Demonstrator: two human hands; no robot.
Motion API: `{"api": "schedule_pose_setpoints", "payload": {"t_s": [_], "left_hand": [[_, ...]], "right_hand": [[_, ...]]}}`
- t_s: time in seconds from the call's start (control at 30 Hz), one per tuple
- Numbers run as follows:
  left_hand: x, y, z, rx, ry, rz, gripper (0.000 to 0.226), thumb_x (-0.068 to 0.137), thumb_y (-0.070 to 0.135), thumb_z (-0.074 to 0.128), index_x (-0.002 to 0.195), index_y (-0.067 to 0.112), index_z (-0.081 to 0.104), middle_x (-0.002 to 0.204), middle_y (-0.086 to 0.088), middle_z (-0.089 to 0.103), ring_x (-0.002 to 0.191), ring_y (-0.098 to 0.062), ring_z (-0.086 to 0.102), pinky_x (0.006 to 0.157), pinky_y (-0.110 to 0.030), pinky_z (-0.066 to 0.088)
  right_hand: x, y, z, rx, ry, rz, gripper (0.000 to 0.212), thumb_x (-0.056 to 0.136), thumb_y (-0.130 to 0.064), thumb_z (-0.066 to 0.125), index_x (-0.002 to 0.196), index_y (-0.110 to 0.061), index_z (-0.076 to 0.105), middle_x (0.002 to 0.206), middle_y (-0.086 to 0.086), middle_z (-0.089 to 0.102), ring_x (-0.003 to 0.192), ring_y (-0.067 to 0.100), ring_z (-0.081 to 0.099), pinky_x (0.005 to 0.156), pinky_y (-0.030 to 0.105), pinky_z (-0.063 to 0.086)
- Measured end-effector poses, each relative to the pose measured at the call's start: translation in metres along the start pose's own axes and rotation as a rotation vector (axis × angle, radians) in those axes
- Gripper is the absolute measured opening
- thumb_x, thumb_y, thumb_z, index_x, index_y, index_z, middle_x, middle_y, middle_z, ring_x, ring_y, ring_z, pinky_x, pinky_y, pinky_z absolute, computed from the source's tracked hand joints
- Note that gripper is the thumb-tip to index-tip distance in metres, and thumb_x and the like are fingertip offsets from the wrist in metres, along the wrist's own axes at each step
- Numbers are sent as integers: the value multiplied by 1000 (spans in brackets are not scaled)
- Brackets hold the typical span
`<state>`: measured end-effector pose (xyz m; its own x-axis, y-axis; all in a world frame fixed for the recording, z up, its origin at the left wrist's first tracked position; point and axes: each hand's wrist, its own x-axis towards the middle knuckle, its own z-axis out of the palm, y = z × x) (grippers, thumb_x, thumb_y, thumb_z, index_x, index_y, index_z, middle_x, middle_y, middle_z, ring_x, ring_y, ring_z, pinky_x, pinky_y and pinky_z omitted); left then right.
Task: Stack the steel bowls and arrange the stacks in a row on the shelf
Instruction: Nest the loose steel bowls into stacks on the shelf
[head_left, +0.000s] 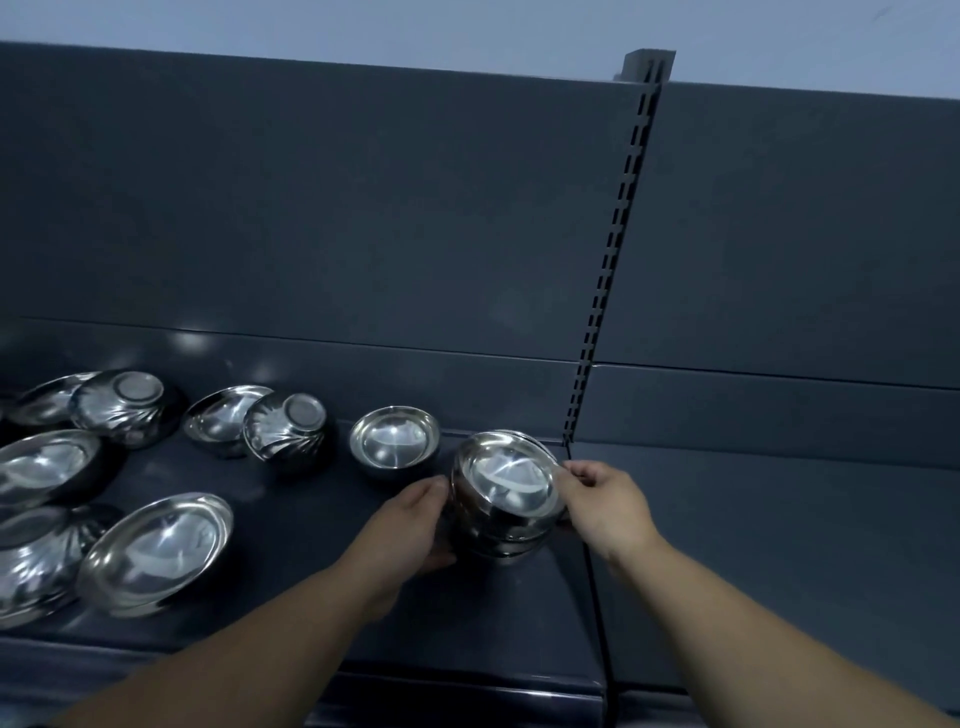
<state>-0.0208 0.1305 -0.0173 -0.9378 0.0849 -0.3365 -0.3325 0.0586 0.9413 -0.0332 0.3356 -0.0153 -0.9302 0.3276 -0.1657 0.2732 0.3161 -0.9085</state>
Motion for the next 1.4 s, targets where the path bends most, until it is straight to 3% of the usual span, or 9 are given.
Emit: {"api": "schedule_pose_setpoints", "payload": {"t_s": [0.13, 0.23, 0.37, 0.47, 0.57, 0.7, 1.0, 1.13, 1.4], "left_hand": [[8, 4, 11, -105, -60, -7, 37, 99, 42, 43, 131, 27, 51, 118, 7, 66, 104, -15, 65, 90, -32, 52], [19, 7, 22, -126, -102, -18, 45, 98, 41, 45, 140, 24, 44, 130, 2, 61, 113, -17, 60, 86, -27, 50], [27, 8, 30, -134, -117, -32, 43, 99, 34, 46, 141, 25, 39, 134, 1, 57, 121, -21, 55, 94, -30, 44], [24, -2, 24, 96, -56, 34, 47, 95, 38, 53, 140, 30, 42, 137, 6, 54, 123, -15, 52, 100, -32, 44], [13, -12, 9, 564, 40, 143, 62, 90, 40, 59, 145, 25, 36, 146, 2, 44, 133, -16, 43, 112, -31, 33], [-7, -21, -19, 887, 81, 285, 67, 89, 39, 61, 147, 18, 33, 149, -4, 37, 137, -16, 35, 110, -19, 23], [-39, -21, -151, 1083, 302, 405, 60, 86, 41, 59, 141, 22, 42, 144, 2, 40, 131, -16, 42, 109, -27, 33], [-53, -20, -228, 1083, 455, 424, 74, 72, 56, 38, 131, 15, 57, 136, -7, 53, 127, -25, 50, 108, -32, 36], [-54, -31, -352, 1133, 402, 242, 89, 75, 59, 63, 148, 18, 32, 152, -4, 33, 139, -22, 31, 114, -30, 25]], "right_hand": [[10, -6, -2, 86, -20, -7, 19, 90, -41, 62, 94, -25, 71, 95, -7, 75, 94, 16, 70, 96, 41, 54], [12, -8, -3, 91, -38, -18, 44, 90, -50, 57, 124, -22, 63, 119, -7, 69, 113, 13, 63, 107, 39, 46], [19, 13, -9, 147, 10, 17, 74, 68, -69, 48, 128, -26, 60, 125, -6, 66, 119, 16, 60, 108, 43, 44], [-3, 18, -12, 30, 55, 73, 56, 80, -53, 46, 123, -19, 60, 120, 4, 67, 115, 26, 61, 104, 44, 46], [-32, 28, -10, -256, -23, 47, 29, 92, -24, 55, 117, -13, 66, 114, 7, 69, 111, 27, 62, 92, 25, 43], [-55, 27, 10, -497, -183, -63, 33, 88, -33, 63, 120, -22, 65, 116, -1, 68, 111, 19, 61, 89, 19, 41], [-86, -28, 106, -598, -313, -292, 49, 85, -46, 65, 128, -24, 60, 129, -1, 61, 118, 14, 57, 97, 17, 38], [-100, -51, 170, -535, -338, -295, 42, 87, -45, 64, 124, -25, 62, 125, -4, 63, 113, 12, 58, 86, 13, 35], [-110, -88, 277, -400, -314, -129, 46, 87, -44, 64, 125, -19, 60, 118, -2, 67, 111, 16, 61, 88, 21, 42]]}}
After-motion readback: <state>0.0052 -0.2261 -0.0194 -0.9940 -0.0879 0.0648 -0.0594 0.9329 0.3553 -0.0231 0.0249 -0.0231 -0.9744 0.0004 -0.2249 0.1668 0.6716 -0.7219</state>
